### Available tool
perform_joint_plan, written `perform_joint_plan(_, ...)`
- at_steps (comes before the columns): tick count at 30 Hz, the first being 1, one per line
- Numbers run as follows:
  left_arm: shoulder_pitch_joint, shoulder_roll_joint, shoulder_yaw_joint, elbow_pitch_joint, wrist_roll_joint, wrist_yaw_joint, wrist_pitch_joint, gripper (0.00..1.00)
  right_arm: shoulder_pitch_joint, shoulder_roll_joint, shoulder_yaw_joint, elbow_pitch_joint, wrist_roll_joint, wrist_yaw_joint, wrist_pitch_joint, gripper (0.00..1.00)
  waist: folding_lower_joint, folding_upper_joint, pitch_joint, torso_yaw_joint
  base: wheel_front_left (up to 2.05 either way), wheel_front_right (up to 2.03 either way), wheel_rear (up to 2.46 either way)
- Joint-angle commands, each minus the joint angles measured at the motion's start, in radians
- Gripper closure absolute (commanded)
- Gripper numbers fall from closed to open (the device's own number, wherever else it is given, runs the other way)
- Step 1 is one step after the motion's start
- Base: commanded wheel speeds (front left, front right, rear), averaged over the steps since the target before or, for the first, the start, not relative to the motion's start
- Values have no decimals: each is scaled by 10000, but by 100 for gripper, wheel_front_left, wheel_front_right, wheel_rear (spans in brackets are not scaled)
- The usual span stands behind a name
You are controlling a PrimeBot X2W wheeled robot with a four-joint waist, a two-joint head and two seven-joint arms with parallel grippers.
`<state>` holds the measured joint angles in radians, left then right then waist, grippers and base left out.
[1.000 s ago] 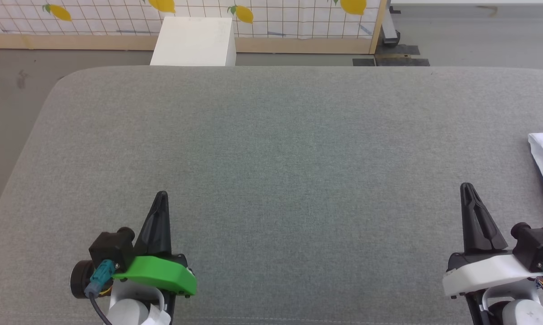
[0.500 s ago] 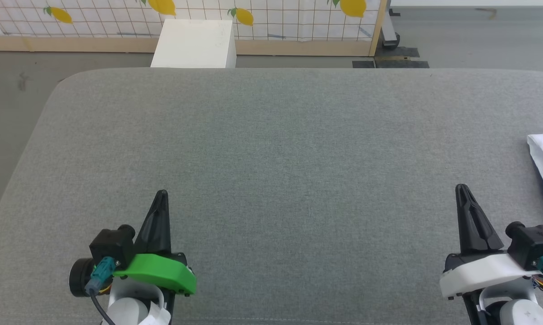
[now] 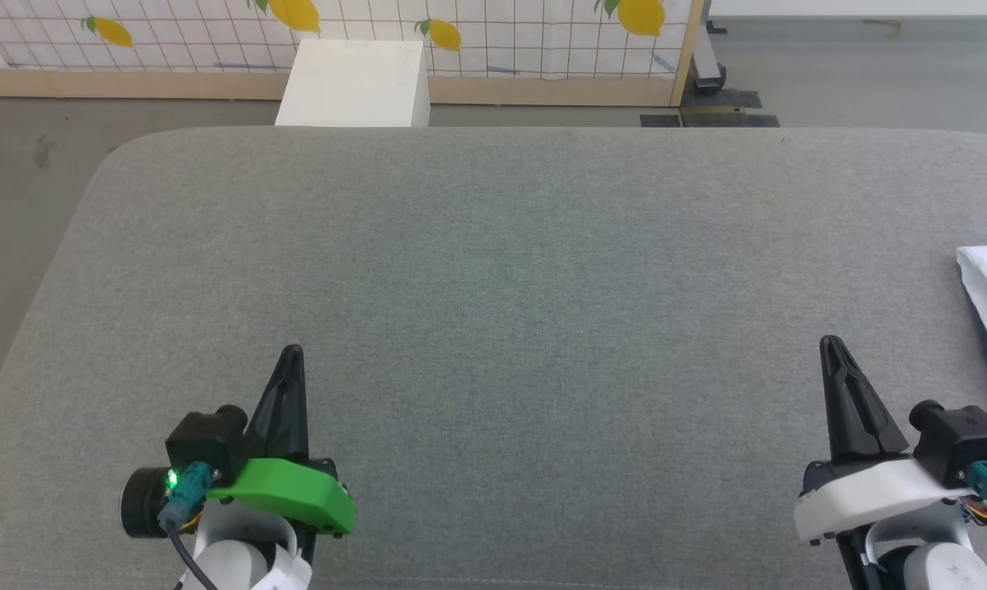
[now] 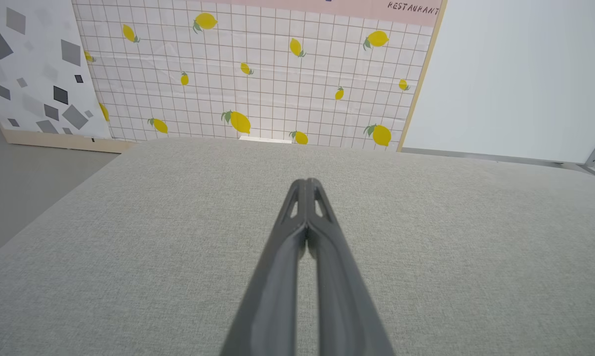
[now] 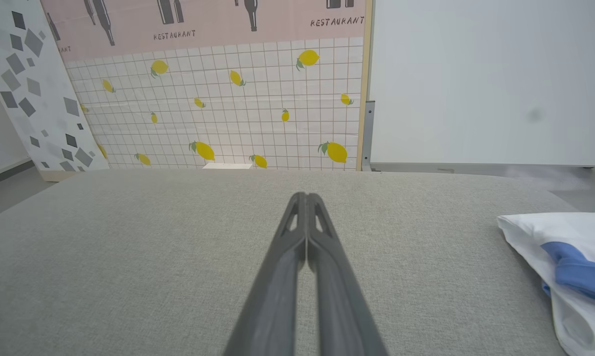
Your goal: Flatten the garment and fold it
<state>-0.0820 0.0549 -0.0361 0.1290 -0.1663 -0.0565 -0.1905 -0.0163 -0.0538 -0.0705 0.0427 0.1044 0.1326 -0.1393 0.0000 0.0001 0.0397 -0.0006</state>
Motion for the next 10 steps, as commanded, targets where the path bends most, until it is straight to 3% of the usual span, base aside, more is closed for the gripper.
perform_joint_plan(1, 187, -13, 45, -67, 111, 70, 48, 100, 45, 10, 37, -79, -112, -5, 66, 100, 0, -1, -6, 1, 0, 0, 0)
perform_joint_plan(10, 263, -17, 83, -215, 299, 130, 272, 100, 59, 13, 118, -121, -224, -7, 226, 100, 0, -1, -53, 1, 0, 0, 0)
